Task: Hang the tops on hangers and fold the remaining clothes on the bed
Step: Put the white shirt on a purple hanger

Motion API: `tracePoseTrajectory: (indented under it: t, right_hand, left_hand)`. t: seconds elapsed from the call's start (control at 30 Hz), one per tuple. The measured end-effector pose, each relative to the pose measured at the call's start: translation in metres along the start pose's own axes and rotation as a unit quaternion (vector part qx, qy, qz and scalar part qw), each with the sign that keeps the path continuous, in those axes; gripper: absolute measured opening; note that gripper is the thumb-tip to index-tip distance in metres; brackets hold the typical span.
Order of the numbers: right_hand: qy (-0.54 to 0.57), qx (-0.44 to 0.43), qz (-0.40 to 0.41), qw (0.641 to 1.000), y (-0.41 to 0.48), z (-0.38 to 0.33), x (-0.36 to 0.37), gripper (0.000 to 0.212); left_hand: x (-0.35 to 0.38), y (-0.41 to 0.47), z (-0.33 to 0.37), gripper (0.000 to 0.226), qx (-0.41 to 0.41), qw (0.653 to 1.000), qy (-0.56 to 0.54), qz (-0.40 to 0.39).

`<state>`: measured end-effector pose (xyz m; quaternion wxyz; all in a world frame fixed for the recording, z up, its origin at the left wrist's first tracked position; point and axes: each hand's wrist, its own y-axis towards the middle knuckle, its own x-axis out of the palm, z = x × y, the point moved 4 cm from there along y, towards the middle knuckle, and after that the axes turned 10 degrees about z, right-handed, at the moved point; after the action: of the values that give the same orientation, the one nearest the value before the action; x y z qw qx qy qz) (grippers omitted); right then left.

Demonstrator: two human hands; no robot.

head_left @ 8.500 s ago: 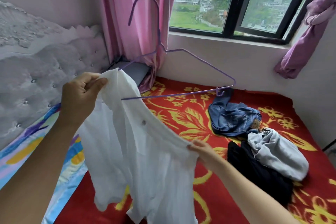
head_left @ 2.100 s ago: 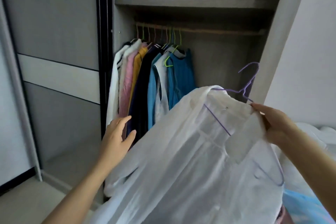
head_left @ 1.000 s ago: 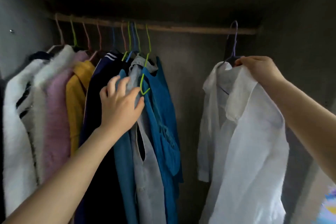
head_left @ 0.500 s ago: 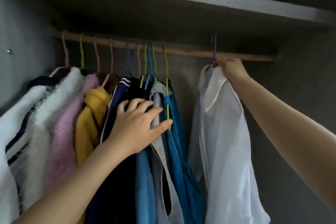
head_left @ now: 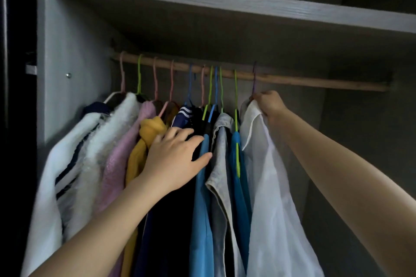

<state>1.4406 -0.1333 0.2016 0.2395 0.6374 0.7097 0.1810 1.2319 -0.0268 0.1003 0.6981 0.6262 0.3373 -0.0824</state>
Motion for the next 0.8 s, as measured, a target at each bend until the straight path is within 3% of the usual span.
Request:
tracePoseTrajectory:
  t: [0.07, 0.33, 0.5, 0.63, 0.8]
  right_hand:
    - [-0.056, 0.002, -0.031, 0.998, -0.006, 0.006, 0.01, 0.016]
    - [-0.109, -0.041, -0.049, 0.992, -0.03, 0.013, -0.001, 0.044]
    - [-0.095, -0.067, -0.014, 0.993, -0.045, 0.015, -0.035, 0.04]
    - [-0.14, -0.083, -0.006, 0.987, -0.076, 0.033, -0.075, 0.032]
    - [-0.247, -0.085, 0.007, 0.965, -0.119, 0.059, -0.141, 0.037]
  left_hand:
    - [0.001, -0.004, -0.003, 0.098, -0.011, 1.0, -0.009, -0.003]
    - [-0.004, -0.005, 0.007, 0.08, -0.024, 0.999, -0.022, 0.01]
    - [-0.02, -0.027, 0.039, 0.043, 0.089, 0.964, -0.11, 0.227]
    - [-0.016, -0.048, 0.079, 0.033, 0.19, 0.933, -0.201, 0.232]
    - [0.011, -0.07, 0.142, 0.029, 0.253, 0.905, -0.281, 0.194]
